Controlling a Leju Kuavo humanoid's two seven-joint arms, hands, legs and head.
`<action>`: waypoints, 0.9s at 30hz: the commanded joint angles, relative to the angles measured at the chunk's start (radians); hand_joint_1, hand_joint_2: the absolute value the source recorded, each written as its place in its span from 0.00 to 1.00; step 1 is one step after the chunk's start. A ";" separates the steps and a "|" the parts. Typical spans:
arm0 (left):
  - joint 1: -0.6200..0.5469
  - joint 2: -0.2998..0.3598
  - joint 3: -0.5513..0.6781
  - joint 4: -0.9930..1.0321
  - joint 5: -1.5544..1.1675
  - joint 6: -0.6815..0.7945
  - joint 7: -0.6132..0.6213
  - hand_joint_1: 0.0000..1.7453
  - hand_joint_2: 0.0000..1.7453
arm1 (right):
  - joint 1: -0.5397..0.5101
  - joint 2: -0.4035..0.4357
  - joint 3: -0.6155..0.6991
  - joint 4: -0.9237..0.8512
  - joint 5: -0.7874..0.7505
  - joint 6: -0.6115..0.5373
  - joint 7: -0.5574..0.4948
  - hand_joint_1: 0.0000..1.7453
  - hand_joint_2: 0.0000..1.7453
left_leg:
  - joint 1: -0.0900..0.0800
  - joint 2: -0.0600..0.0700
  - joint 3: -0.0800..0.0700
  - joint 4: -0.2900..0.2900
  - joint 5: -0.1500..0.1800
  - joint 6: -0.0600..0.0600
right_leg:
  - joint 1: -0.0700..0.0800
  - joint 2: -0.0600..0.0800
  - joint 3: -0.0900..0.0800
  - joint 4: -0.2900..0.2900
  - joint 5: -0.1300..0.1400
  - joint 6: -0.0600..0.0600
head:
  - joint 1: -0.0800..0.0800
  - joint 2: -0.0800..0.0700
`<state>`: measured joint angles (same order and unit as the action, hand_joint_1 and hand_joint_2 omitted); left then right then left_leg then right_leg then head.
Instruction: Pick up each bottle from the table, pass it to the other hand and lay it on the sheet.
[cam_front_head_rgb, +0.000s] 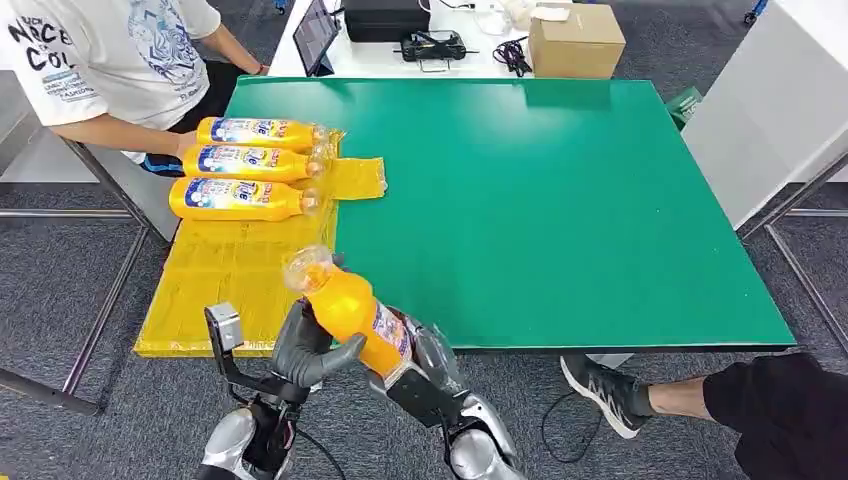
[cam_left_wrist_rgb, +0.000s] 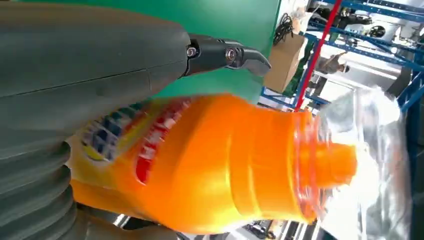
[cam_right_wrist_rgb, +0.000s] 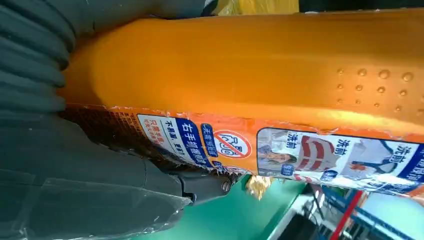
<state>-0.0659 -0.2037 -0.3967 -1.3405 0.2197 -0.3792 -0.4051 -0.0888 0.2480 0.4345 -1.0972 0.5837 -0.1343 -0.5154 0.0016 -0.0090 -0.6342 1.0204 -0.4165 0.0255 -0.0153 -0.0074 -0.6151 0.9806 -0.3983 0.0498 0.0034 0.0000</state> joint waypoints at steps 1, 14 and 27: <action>-0.039 0.040 -0.049 0.075 -0.008 -0.025 0.002 0.00 1.00 | -0.097 0.005 0.108 0.182 0.014 0.011 0.018 1.00 1.00 | 0.000 0.002 0.004 -0.001 -0.001 -0.001 | 0.000 0.002 0.004 -0.001 0.000 -0.002 | 0.000 0.000; -0.019 0.073 -0.092 0.061 0.108 -0.181 0.015 0.00 1.00 | -0.112 -0.001 0.105 0.204 -0.003 0.028 0.027 1.00 1.00 | 0.000 0.001 0.003 -0.001 -0.001 -0.001 | 0.000 0.001 0.003 -0.001 -0.001 -0.001 | 0.000 0.000; -0.023 0.079 -0.097 0.015 -0.220 0.051 -0.058 1.00 1.00 | -0.106 0.006 0.110 0.191 -0.001 0.030 0.042 1.00 1.00 | 0.001 0.001 0.007 -0.001 -0.003 -0.001 | 0.001 0.001 0.006 -0.001 -0.002 -0.002 | 0.000 0.000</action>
<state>-0.0666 -0.1431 -0.4383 -1.3207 0.1952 -0.4675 -0.4272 -0.1570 0.2628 0.5081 -0.9583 0.5829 -0.1137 -0.4940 0.0017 -0.0091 -0.6342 1.0204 -0.4165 0.0255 -0.0154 -0.0073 -0.6152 0.9806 -0.3984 0.0497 0.0031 0.0000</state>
